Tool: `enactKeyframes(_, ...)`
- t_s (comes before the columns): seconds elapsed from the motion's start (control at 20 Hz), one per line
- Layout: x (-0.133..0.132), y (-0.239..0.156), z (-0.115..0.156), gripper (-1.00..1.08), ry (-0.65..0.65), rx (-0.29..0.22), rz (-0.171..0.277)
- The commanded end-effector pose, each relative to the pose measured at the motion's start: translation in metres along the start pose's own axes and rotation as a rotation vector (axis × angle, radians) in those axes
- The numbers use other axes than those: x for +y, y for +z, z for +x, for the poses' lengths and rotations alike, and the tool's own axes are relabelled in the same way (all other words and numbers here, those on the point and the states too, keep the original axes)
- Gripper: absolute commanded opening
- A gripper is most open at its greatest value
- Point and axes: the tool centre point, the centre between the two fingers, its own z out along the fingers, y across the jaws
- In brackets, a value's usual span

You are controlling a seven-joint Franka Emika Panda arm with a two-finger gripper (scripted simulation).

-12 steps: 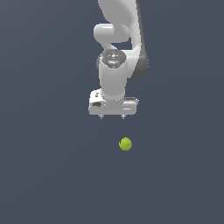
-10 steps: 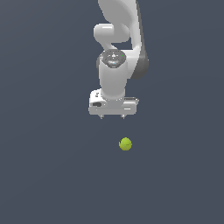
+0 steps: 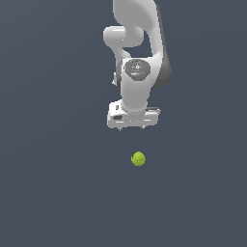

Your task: Pick up the object and move it to a goal position.

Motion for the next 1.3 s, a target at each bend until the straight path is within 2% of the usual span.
enactKeyframes(0.0,0.0,0.0,0.0,1.0,0.0,-0.001,0.0)
enactKeyframes(0.4,-0.003,0.008,0.016,1.0,-0.03,0.011,-0.003)
enactKeyframes(0.95,-0.018,0.042,0.071,1.0,-0.139,0.051,-0.012)
enactKeyframes(1.25,-0.024,0.057,0.09,1.0,-0.179,0.066,-0.014)
